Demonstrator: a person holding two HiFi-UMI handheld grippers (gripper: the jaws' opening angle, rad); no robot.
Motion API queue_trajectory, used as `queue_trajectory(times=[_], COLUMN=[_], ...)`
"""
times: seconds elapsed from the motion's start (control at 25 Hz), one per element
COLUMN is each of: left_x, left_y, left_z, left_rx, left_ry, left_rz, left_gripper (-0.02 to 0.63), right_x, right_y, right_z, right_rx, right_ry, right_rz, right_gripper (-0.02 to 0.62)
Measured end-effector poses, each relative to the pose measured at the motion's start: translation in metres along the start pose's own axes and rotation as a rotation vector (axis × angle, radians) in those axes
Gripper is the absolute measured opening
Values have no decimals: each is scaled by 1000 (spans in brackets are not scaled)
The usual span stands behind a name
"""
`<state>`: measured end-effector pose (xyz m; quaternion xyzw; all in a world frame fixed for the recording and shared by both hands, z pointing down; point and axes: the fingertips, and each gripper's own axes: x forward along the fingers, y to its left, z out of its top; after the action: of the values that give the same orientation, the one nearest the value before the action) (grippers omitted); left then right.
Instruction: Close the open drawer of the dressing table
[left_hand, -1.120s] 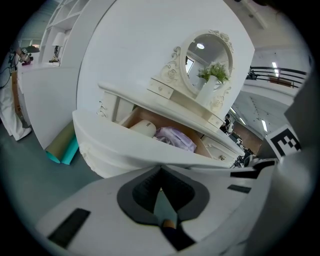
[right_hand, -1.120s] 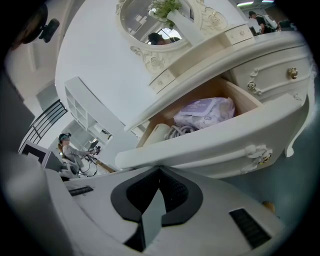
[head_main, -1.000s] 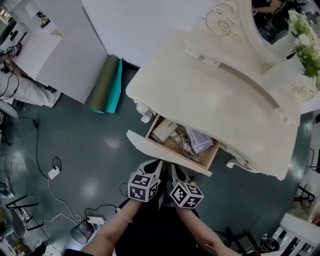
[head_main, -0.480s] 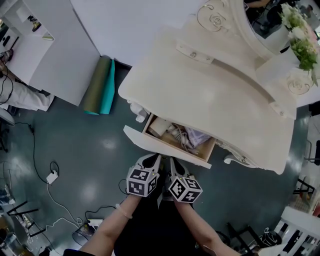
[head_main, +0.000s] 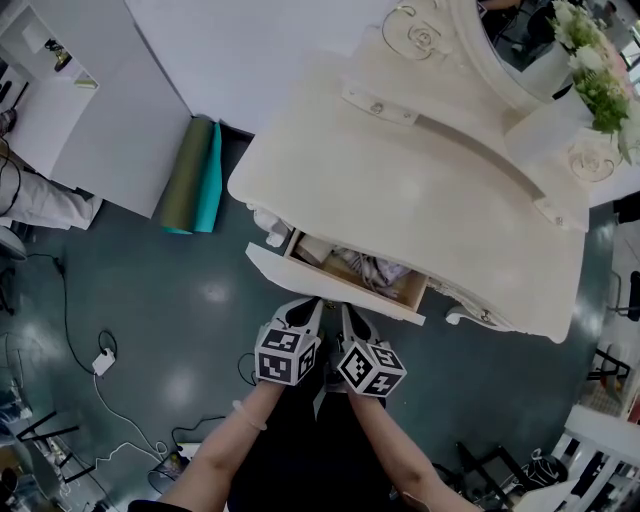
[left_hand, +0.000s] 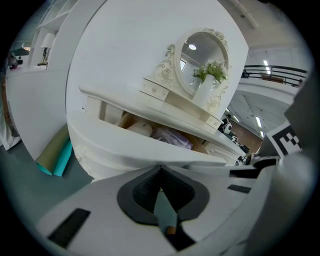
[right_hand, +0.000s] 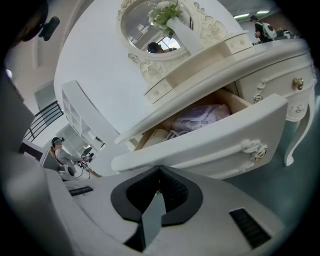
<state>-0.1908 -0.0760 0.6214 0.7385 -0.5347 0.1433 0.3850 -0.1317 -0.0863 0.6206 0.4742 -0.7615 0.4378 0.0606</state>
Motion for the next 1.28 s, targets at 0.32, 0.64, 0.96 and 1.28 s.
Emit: queue_trajectory(times=[0.32, 0.64, 0.96, 1.28], left_x=[13, 27, 38, 48], left_y=[-1, 0, 0, 1], left_z=[14, 27, 39, 48], left_rx=[13, -4, 4, 20], left_ry=[-11, -25, -34, -40], left_rz=[1, 9, 10, 9], left_gripper=[25, 25, 25, 26], right_x=[10, 21, 30, 39], right_y=[-5, -11, -14, -17], right_z=[15, 30, 43, 53], right_rx=[-13, -17, -27, -39], right_ry=[-28, -46, -65, -83], right_rz=[-16, -21, -27, -28], right_gripper=[15, 15, 15, 15])
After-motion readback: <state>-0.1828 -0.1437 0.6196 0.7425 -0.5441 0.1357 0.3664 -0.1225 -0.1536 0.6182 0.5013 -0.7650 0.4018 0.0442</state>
